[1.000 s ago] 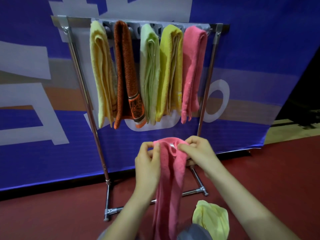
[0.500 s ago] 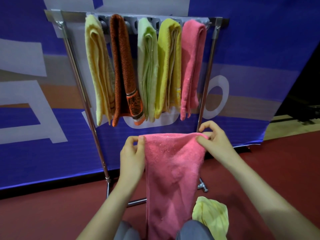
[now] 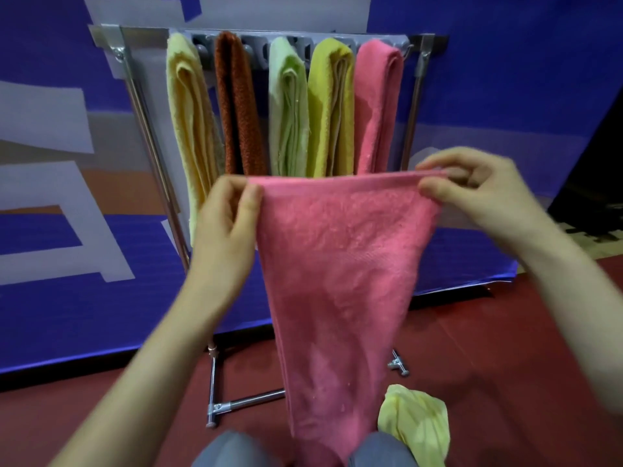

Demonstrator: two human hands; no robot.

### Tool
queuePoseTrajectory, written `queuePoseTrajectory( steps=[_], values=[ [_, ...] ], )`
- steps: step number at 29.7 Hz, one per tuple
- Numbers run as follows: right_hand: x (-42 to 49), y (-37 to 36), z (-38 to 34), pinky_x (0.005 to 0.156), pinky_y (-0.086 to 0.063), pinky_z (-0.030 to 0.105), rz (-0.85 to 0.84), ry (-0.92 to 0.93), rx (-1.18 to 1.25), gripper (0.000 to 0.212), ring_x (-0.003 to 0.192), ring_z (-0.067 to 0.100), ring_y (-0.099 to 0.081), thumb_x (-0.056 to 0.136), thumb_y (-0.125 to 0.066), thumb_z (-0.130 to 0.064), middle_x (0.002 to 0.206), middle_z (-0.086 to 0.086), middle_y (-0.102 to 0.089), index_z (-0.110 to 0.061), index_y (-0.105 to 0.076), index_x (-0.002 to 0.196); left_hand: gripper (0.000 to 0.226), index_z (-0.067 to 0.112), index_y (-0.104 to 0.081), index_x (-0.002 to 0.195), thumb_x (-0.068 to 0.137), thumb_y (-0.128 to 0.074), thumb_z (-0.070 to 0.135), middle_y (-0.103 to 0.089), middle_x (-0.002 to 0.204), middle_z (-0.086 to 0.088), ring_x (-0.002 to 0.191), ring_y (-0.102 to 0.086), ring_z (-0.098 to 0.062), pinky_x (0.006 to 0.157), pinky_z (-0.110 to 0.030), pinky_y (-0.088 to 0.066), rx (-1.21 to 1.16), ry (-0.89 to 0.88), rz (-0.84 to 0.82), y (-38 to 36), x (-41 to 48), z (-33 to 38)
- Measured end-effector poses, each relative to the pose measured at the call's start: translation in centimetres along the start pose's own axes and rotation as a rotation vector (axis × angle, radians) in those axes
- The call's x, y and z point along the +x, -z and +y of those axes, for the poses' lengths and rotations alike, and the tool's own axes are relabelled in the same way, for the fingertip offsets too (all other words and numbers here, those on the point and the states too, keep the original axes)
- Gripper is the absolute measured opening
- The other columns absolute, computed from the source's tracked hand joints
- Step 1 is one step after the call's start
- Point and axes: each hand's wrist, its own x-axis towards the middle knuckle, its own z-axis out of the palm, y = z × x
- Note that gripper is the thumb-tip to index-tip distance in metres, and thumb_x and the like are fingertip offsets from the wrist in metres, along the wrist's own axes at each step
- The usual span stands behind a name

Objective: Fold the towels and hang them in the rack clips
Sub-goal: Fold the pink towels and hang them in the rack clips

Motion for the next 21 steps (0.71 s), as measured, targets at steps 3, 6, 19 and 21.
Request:
queuePoseTrajectory(
  steps=[3, 6, 19, 21],
  values=[
    [1.9, -0.3, 1.4, 0.053, -0.041, 0.005, 0.061, -0.052, -0.179, 0.007, 0.049, -0.003, -0.052, 0.076, -0.067, -0.005, 0.048, -0.020, -0.063, -0.012, -0.065, 0.076, 0.022, 0.031, -0.045, 0.074, 0.094, -0.042, 0.021, -0.047, 0.066, 0.009, 0.060, -0.046, -0.007, 0.058, -0.034, -0.045, 0.105, -0.055, -0.052, -0.4, 1.8, -1.0],
    [1.7, -0.6, 3.0, 0.051, -0.042, 0.005, 0.032, -0.180, -0.202, 0.011, 0.044, -0.005, -0.051, 0.074, -0.069, -0.005, 0.041, -0.011, -0.060, 0.003, -0.065, 0.081, 0.024, 0.029, -0.045, 0.073, 0.093, -0.044, 0.015, -0.048, 0.068, 0.007, 0.065, -0.049, -0.011, 0.072, -0.050, -0.052, 0.150, 0.073, -0.119, -1.4, 1.3, -2.8],
    [0.3, -2.3, 1.9, 0.034, -0.038, 0.012, 0.186, -0.457, -0.005, 0.024, 0.030, -0.001, -0.041, 0.077, -0.065, -0.006, 0.044, -0.002, -0.048, -0.013, -0.054, 0.058, 0.020, 0.019, -0.052, 0.071, 0.091, -0.048, 0.019, -0.051, 0.063, -0.006, 0.056, -0.054, -0.008, 0.043, -0.021, -0.052, -0.030, 0.230, -0.041, -1.9, -0.6, -1.9],
    [0.0, -2.5, 2.0, 0.033, -0.038, 0.012, 0.203, -0.505, 0.030, 0.027, 0.029, -0.001, -0.040, 0.078, -0.063, -0.004, 0.040, -0.004, -0.046, -0.013, -0.051, 0.056, 0.020, 0.018, -0.053, 0.071, 0.090, -0.049, 0.018, -0.050, 0.060, -0.005, 0.049, -0.053, -0.002, 0.041, -0.021, -0.052, -0.028, 0.249, -0.034, -2.2, -0.9, -1.9]
  ],
)
